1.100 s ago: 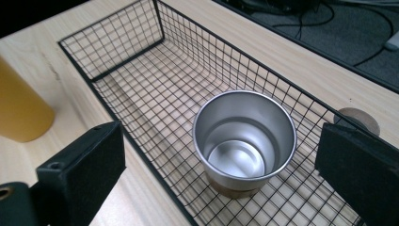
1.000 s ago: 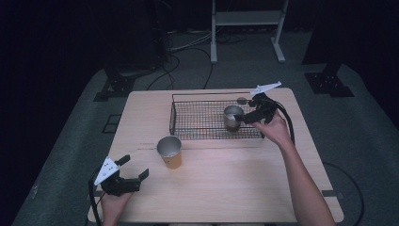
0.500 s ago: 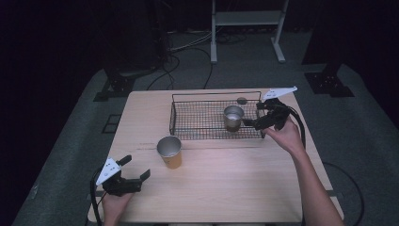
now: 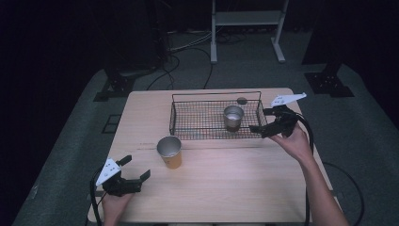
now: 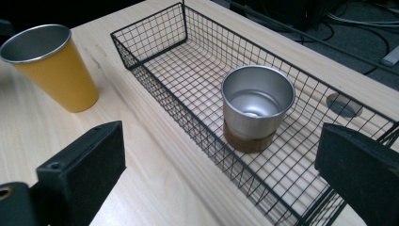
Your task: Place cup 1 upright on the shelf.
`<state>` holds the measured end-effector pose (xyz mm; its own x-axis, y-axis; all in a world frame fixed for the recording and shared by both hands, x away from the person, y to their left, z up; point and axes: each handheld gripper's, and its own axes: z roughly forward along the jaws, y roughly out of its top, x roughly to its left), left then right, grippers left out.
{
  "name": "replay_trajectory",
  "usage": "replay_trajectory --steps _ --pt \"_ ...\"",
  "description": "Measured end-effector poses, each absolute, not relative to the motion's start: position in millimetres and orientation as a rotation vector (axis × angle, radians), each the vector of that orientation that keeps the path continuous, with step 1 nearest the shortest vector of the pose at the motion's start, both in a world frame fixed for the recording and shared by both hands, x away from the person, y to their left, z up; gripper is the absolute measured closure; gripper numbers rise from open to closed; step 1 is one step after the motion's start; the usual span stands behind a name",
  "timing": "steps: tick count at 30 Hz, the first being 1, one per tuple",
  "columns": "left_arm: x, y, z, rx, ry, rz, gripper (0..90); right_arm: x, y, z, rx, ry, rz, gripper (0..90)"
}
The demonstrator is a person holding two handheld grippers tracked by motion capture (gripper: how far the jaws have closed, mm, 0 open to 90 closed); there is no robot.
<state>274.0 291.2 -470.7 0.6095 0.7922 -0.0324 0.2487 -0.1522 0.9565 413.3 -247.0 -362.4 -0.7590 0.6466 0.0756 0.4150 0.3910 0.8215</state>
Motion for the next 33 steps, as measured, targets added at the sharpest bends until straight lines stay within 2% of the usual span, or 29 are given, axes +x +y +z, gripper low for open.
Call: replay_trajectory --steps 18,33 --pt "276.7 289.3 -471.6 1.716 0.837 0.595 0.7 382.7 -266.8 -375.4 0.959 2.37 1.34 1.6" --pt "277.0 283.5 -469.3 1.733 0.803 0.572 0.7 342.5 -287.3 -408.4 1.01 2.329 1.404 1.6"
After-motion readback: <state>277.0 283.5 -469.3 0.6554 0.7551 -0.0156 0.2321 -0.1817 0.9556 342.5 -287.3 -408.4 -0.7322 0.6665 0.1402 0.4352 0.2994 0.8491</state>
